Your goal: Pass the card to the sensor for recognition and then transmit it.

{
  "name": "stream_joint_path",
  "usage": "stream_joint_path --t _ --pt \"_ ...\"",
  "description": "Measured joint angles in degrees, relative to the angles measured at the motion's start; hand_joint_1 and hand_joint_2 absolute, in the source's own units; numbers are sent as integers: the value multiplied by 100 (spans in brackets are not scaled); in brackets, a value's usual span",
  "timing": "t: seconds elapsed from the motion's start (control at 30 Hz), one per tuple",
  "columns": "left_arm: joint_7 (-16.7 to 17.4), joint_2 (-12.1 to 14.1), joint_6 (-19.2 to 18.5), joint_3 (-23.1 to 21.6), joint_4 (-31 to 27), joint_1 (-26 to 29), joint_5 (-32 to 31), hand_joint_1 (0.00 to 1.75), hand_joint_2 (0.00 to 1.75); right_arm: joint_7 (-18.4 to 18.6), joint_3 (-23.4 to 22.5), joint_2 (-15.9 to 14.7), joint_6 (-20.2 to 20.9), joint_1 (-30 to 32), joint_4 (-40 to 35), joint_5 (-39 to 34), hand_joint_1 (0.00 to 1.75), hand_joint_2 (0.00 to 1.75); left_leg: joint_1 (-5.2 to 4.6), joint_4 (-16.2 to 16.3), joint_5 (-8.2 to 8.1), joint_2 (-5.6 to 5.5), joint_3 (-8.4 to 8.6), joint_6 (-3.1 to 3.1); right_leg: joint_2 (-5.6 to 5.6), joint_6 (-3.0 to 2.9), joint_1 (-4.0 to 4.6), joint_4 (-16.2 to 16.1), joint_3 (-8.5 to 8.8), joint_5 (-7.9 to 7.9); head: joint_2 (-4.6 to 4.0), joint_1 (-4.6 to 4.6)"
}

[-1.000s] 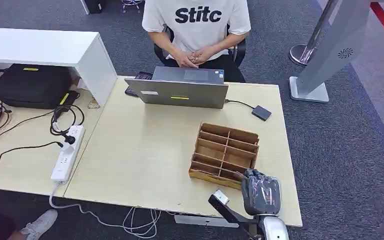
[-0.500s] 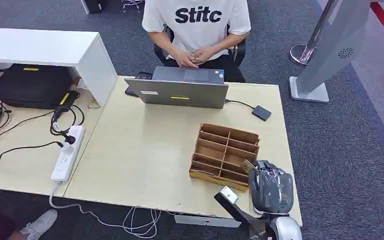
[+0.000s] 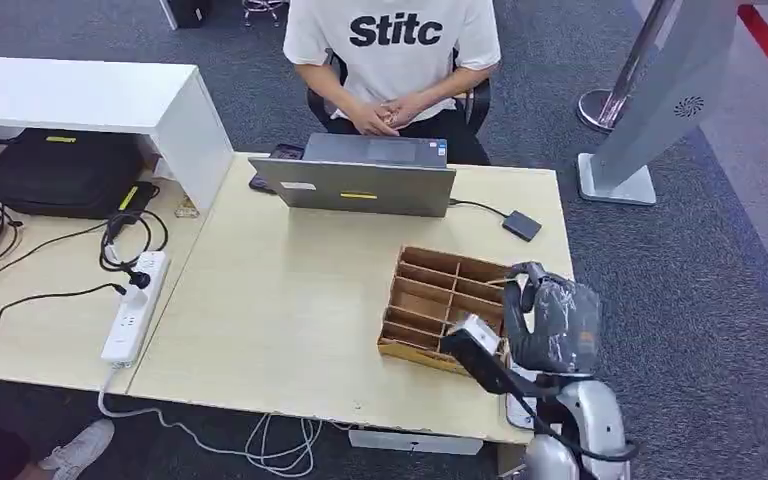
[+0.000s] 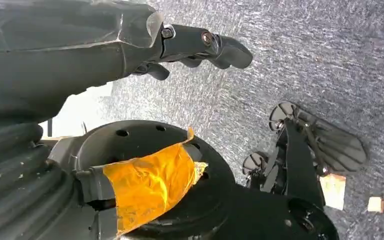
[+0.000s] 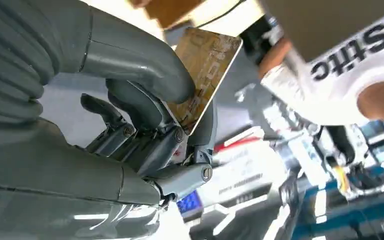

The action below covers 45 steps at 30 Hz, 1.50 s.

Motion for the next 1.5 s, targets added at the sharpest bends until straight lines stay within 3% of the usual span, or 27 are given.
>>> stream_joint_path --t 0.2,0.43,0.6,0.93,0.97,1.0,1.17,1.23,1.3,1.33,1.4,1.5 --pt "29 46 -70 0 0 -5 -112 0 175 98 -273 301 555 -988 691 -324 175 175 1 1 8 -3 0 -5 -1 0 0 3 0 4 0 2" --pt "66 127 -127 -2 0 -10 -225 0 175 810 -372 623 864 -2047 1380 -481 175 175 2 0 7 -5 -2 -6 -1 0 1 4 -1 2 0 -2" --pt "66 162 -195 -11 0 -24 -308 0 175 1254 -348 713 843 -2541 1878 -794 175 175 1 0 7 -7 -3 -6 -3 1 0 4 -1 2 0 -2" --pt "40 223 -197 -50 0 -28 -411 0 175 1373 -376 732 709 -2932 2567 -816 171 175 1 2 7 -7 -3 -6 -2 1 0 4 -2 2 0 0" --pt "40 225 -197 -55 0 -28 -420 0 175 1371 -385 735 694 -2950 2617 -775 145 175 1 2 7 -7 -3 -6 -2 1 0 4 -2 2 0 0" --pt "40 227 -197 -59 0 -28 -424 0 175 1370 -391 735 683 -2958 2648 -740 0 175 1 2 7 -8 -3 -6 -4 1 0 4 -2 2 0 0" --pt "40 236 -197 -66 0 -28 -453 0 175 1189 -396 735 622 -2959 2737 -979 0 175 1 2 6 -8 -3 -8 -2 1 1 4 -3 2 0 0" --pt "37 241 -197 -68 0 -28 -433 0 175 830 -400 735 769 -2956 2737 -1881 0 175 1 2 6 -8 -2 -8 -2 1 1 4 -3 2 0 0" --pt "24 241 -197 -68 0 -30 -391 0 175 224 -402 741 814 -2929 2737 -3179 0 175 1 2 6 -9 -3 -8 -4 1 0 4 -3 2 0 0" --pt "24 241 -208 -68 0 -28 -385 0 175 -29 -396 754 775 -2906 2715 -3451 0 175 1 2 6 -10 -3 -8 -5 1 0 4 -3 2 0 2" --pt "26 241 -234 -68 0 -27 -396 0 175 -203 -311 756 624 -2799 2528 -2964 0 175 1 2 6 -10 -3 -8 -5 1 0 4 -3 2 0 2" --pt "40 241 -254 -68 0 -27 -420 0 175 -271 -11 754 398 -2364 1855 -833 0 175 1 2 1 -9 -3 -7 -3 0 1 2 -3 -1 0 0"
